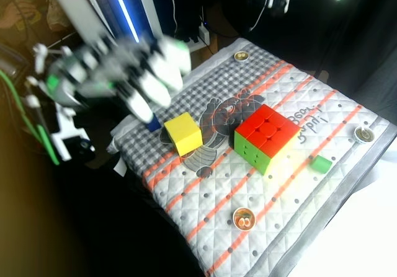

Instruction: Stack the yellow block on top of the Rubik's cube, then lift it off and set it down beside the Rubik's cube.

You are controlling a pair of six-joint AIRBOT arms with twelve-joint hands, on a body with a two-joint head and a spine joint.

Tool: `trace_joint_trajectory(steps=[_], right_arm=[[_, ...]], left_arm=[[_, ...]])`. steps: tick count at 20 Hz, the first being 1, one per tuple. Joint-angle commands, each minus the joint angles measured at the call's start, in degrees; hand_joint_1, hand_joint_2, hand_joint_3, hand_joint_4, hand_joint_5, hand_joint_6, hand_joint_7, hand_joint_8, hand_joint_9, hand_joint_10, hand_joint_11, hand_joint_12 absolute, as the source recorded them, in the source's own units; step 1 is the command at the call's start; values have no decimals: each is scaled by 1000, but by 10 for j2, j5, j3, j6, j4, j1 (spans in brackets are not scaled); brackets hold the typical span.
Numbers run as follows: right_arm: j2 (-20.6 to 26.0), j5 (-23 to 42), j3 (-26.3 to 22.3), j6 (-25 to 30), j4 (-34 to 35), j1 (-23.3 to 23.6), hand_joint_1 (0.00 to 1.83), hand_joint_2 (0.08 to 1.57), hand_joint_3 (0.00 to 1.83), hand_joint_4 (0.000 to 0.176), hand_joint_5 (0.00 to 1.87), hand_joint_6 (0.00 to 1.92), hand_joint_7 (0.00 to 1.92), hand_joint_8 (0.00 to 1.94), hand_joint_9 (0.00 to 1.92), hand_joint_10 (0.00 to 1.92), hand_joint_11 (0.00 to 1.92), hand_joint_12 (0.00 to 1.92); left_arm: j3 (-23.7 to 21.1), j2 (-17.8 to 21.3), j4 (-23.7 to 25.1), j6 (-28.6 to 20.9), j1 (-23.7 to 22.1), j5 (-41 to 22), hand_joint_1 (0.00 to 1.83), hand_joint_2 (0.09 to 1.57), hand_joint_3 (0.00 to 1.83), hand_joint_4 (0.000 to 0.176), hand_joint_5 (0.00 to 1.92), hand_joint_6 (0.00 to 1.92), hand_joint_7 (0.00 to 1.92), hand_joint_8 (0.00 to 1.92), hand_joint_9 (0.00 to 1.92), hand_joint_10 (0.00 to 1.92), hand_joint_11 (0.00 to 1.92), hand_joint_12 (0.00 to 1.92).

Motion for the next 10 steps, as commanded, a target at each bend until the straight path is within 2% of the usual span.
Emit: trace_joint_trajectory(steps=[1, 2, 3, 4, 5, 6, 7, 8, 9, 10], right_arm=[[2, 79, 3, -5, -1, 17, 201, 1240, 3, 43, 120, 411, 272, 215, 99, 754, 0, 1234], [-2, 79, 6, -12, -15, 41, 193, 1194, 0, 101, 65, 380, 197, 108, 70, 496, 0, 1037], [-2, 79, 8, -14, -29, 69, 267, 1157, 0, 145, 12, 75, 129, 42, 37, 363, 0, 840], [-2, 79, 9, -16, -43, 90, 330, 1174, 0, 170, 2, 484, 40, 15, 7, 251, 0, 405], [-4, 79, 13, -21, -55, 109, 376, 1077, 0, 175, 19, 1053, 148, 32, 79, 220, 0, 496], [-9, 79, 15, -21, -65, 120, 145, 1201, 0, 176, 3, 687, 243, 43, 214, 237, 0, 967], [-8, 79, 10, -23, -69, 121, 90, 1216, 0, 172, 38, 45, 287, 50, 112, 719, 0, 1360], [-2, 79, 4, -23, -68, 114, 368, 1206, 0, 147, 92, 272, 354, 241, 198, 940, 82, 1624], [6, 79, -5, -26, -66, 107, 368, 1206, 0, 147, 92, 272, 354, 241, 198, 940, 82, 1624], [13, 80, -16, -34, -60, 102, 234, 1238, 28, 170, 18, 717, 308, 261, 70, 881, 16, 1560]], left_arm=[[-1, 2, 29, 9, -13, 75, 544, 1193, 0, 75, 379, 0, 461, 0, 638, 0, 220, 1200], [-2, 2, 39, 20, -23, 75, 528, 1179, 0, 99, 317, 0, 343, 0, 545, 0, 71, 1143], [-2, 1, 50, 27, -33, 75, 505, 1146, 0, 107, 326, 8, 293, 0, 517, 0, 37, 1132], [-3, 0, 58, 33, -40, 76, 478, 1116, 0, 134, 183, 1, 166, 0, 502, 0, 35, 1181], [-3, -1, 68, 41, -48, 76, 574, 1080, 0, 168, 142, 0, 261, 12, 499, 1, 6, 1129], [-3, -2, 78, 52, -57, 76, 422, 1117, 3, 174, 157, 3, 312, 8, 509, 2, 32, 1076], [-1, -6, 94, 64, -72, 76, 118, 1135, 11, 77, 133, 16, 314, 16, 352, 14, 0, 863], [-1, -8, 99, 64, -80, 76, 108, 1165, 12, 39, 211, 31, 313, 6, 285, 15, 0, 595], [-1, -11, 108, 67, -91, 76, 108, 1165, 12, 39, 211, 31, 313, 6, 285, 15, 0, 595], [-3, -16, 113, 70, -99, 76, 58, 1166, 6, 21, 108, 11, 188, 0, 176, 4, 0, 166]])
